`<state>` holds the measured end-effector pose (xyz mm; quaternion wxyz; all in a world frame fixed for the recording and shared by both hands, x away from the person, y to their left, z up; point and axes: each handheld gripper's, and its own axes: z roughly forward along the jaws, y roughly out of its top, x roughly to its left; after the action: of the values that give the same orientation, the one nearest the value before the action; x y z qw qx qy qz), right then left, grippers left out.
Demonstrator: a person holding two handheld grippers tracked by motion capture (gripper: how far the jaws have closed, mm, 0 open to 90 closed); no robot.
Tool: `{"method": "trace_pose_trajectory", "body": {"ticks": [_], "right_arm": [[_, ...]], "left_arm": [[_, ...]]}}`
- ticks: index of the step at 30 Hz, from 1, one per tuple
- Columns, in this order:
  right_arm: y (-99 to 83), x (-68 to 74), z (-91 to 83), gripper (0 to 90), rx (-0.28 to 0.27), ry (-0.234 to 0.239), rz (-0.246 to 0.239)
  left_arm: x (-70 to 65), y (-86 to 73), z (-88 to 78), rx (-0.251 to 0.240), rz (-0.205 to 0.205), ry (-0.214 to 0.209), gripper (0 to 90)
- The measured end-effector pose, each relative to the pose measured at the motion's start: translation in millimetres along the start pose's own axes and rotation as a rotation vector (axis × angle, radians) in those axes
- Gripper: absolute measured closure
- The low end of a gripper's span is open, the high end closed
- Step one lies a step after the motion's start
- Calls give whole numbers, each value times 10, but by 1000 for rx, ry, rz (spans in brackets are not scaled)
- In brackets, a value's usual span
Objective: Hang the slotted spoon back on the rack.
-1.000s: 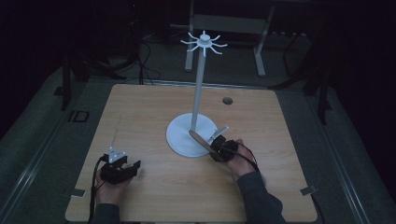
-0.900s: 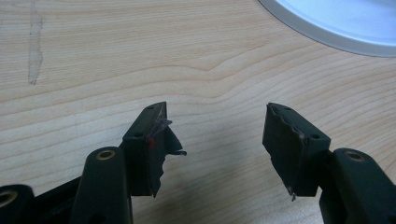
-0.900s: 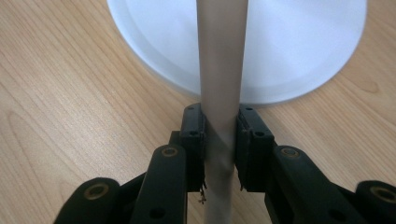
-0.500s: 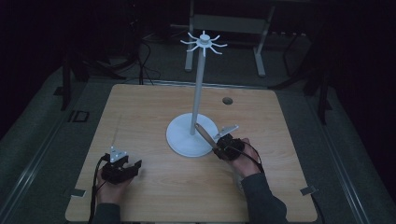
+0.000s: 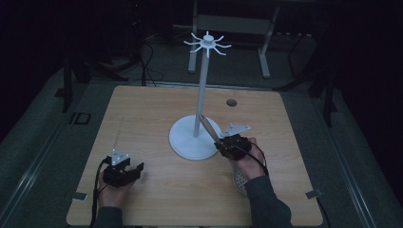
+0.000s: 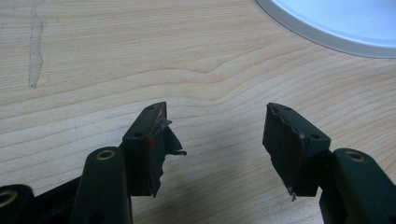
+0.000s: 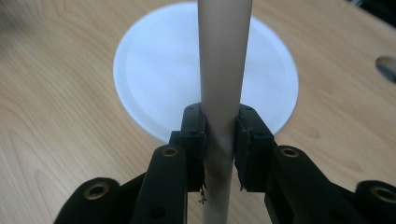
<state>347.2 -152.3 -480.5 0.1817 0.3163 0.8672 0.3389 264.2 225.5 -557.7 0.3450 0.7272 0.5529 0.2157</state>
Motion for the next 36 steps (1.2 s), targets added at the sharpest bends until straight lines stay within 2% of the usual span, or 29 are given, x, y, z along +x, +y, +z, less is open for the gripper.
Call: {"method": "trace_pose_trajectory", "body": {"ticks": [1, 3, 7, 9, 11, 17, 36], "right_arm": [[20, 1, -29, 750, -28, 0, -2], [27, 4, -38, 750, -36, -1, 0], [73, 11, -98, 750, -89, -9, 3], [73, 11, -98, 750, -89, -9, 3], [112, 18, -149, 750, -133, -15, 7], [153, 20, -219, 750, -198, -28, 19], [233, -13, -350, 750, -283, -48, 60]], "left_arm": [[1, 0, -1, 0, 0, 0, 409], [1, 0, -1, 0, 0, -1, 409], [1, 0, -1, -1, -1, 0, 409], [3, 1, -1, -1, 0, 0, 409], [2, 1, 0, -2, -1, 0, 408], [1, 1, -1, -5, -4, -1, 408], [-1, 1, 4, -1, -5, -1, 406]]}}
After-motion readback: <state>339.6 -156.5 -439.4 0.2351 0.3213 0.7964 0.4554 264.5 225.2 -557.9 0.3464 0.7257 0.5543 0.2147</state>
